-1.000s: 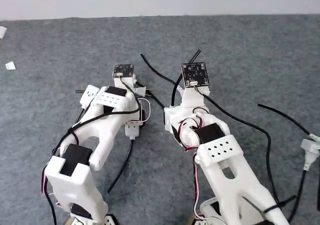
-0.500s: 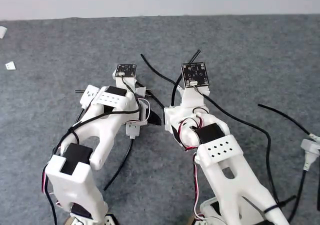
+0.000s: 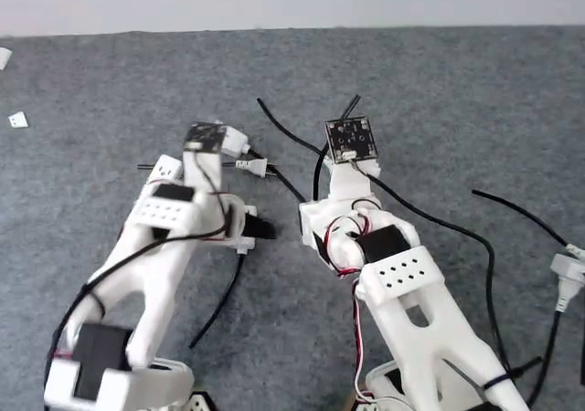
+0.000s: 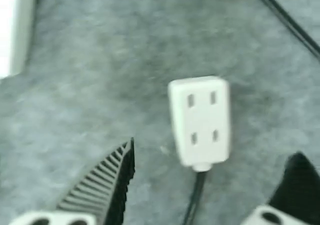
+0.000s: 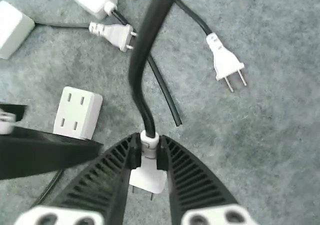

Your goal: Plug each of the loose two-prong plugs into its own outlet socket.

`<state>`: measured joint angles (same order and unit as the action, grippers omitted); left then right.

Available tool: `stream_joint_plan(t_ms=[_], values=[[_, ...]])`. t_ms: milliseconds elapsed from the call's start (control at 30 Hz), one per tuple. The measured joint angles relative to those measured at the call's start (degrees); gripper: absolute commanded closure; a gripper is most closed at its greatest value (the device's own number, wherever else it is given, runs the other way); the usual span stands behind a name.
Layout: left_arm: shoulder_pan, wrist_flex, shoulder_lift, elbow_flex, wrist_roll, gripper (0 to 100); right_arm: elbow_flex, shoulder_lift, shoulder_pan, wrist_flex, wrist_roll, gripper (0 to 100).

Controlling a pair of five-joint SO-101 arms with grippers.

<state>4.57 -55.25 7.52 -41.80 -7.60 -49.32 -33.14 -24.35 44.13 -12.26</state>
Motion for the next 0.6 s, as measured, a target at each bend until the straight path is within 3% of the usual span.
stream_joint_plan(t_ms=[167,400,600], values=[[-4.4,1.8,4.7,-2.6,0.4,88,0.5,0.0,-3.1,1.8,2.4,99.0],[-6.4,5.3,-2.9,-0.9,4.5,89,0.5,-3.8,-12.4,6.5,9.1,99.0],[-9.9,-2.9,-16.4,11.7,14.5,86,-2.5,-17.4,-14.5,8.6,16.8,99.1]])
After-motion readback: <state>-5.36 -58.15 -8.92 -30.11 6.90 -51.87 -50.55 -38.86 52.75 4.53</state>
